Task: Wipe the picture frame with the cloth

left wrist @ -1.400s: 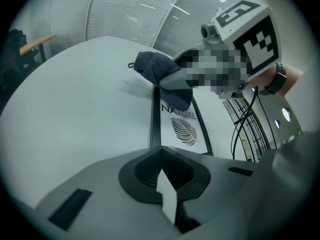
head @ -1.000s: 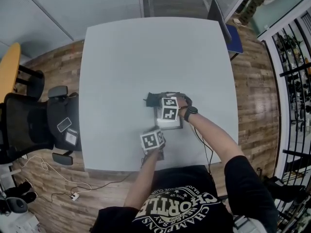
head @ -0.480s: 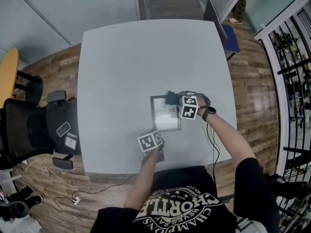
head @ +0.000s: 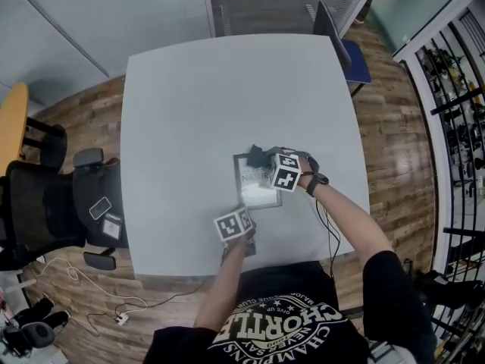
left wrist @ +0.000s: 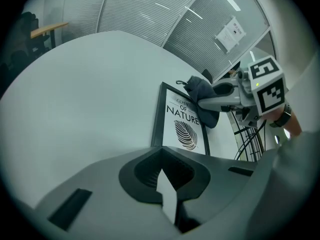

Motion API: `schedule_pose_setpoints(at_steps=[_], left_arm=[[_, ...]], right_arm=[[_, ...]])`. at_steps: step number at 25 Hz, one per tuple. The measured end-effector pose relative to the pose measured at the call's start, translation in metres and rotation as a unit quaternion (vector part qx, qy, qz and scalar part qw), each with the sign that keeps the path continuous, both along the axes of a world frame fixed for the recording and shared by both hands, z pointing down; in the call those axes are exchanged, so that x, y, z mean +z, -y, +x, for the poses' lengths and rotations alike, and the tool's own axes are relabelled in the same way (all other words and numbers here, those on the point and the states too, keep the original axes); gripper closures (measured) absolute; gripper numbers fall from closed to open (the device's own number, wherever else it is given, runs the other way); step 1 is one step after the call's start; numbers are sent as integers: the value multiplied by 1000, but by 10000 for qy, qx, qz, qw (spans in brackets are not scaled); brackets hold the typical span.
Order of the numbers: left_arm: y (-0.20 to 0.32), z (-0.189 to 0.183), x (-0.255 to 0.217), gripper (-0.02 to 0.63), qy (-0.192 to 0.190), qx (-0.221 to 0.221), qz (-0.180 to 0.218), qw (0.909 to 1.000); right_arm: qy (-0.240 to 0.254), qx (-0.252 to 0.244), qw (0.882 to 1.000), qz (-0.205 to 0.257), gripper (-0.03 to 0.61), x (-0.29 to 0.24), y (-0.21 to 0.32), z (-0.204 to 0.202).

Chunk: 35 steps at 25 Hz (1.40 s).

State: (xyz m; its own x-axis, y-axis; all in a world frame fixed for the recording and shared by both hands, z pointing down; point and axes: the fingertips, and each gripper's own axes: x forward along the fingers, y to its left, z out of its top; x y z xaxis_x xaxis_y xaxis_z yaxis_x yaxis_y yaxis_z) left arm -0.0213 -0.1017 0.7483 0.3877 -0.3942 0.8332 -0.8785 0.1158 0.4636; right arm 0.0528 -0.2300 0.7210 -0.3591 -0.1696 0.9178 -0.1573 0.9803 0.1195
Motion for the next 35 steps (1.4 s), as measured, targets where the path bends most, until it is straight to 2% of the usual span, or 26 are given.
schedule_pose_setpoints(at_steps=[6, 11, 14, 18, 26, 30, 35], left_arm=[[-1, 1, 0, 614, 38, 59, 30, 10000], [0, 2, 0, 614, -35, 36, 35, 10000], [1, 1, 1, 614, -28, 52, 51, 10000], [1, 0, 1, 614, -1, 93, 66, 9999], [1, -1, 2, 614, 13, 132, 73, 9999], [1, 1, 1, 614, 18, 156, 57, 9999], [0, 1, 0, 614, -8, 153, 54, 9999]], right_arm=[[605, -389, 9972, -189, 495, -11, -19, -87], [541, -437, 9968, -397, 495, 10, -26, -104], [631, -262, 9966, -470, 495, 12, -25, -96], [281, -398, 9981, -367, 495, 18, -27, -66], [44, -164, 9993, -338, 495, 19, -28, 0], [-299, -183, 9992, -203, 495, 22, -24, 30], [-195, 157, 9991, -343, 495, 18, -24, 40]])
